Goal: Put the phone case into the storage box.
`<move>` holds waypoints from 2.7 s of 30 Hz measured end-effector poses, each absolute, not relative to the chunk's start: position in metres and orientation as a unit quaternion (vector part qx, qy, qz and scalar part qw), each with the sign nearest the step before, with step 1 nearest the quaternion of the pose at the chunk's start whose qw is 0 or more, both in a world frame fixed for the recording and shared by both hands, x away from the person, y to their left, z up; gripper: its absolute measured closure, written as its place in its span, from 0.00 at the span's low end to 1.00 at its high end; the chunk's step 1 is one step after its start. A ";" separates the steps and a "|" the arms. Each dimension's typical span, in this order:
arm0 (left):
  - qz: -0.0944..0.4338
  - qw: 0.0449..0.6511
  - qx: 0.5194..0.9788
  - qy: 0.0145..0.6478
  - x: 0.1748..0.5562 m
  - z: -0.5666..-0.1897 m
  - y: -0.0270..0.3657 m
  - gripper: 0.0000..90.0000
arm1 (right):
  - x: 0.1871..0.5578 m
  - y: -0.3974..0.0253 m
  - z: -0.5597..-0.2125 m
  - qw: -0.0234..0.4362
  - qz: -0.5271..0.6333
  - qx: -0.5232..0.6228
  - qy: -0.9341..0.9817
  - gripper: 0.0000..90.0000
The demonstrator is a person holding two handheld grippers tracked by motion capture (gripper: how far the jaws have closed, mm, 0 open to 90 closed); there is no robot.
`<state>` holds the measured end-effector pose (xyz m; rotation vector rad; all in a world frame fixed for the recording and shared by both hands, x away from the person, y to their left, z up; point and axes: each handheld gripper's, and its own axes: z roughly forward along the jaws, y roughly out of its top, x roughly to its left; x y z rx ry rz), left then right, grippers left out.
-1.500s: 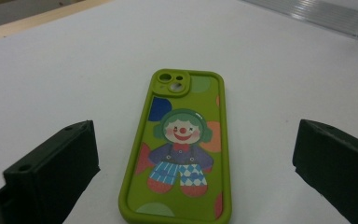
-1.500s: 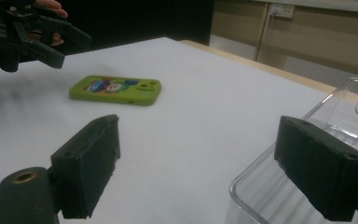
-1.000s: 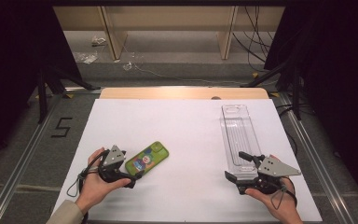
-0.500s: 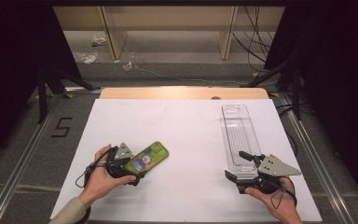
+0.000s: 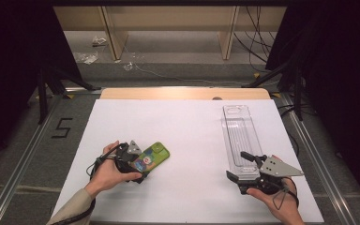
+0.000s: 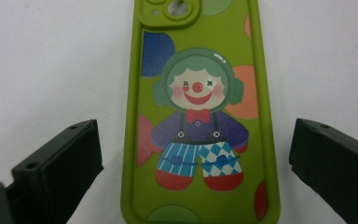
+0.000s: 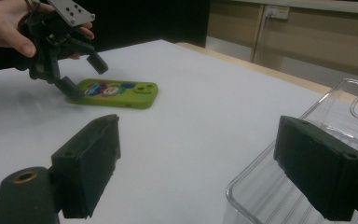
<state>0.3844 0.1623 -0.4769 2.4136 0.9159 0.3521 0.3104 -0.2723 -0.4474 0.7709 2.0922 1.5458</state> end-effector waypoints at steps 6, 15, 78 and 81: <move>0.120 0.238 0.905 0.332 0.394 -0.475 0.158 0.04 | 0.310 -0.273 -0.447 0.213 0.557 0.279 0.753 0.17; 0.092 0.201 0.927 0.304 0.402 -0.469 0.156 0.08 | 0.310 -0.272 -0.447 0.212 0.557 0.279 0.753 0.17; 0.041 0.152 0.933 0.325 0.412 -0.473 0.151 0.18 | 0.310 -0.272 -0.447 0.211 0.559 0.279 0.752 0.18; 0.042 0.155 0.932 0.326 0.412 -0.473 0.152 0.18 | 0.310 -0.272 -0.447 0.211 0.559 0.279 0.752 0.18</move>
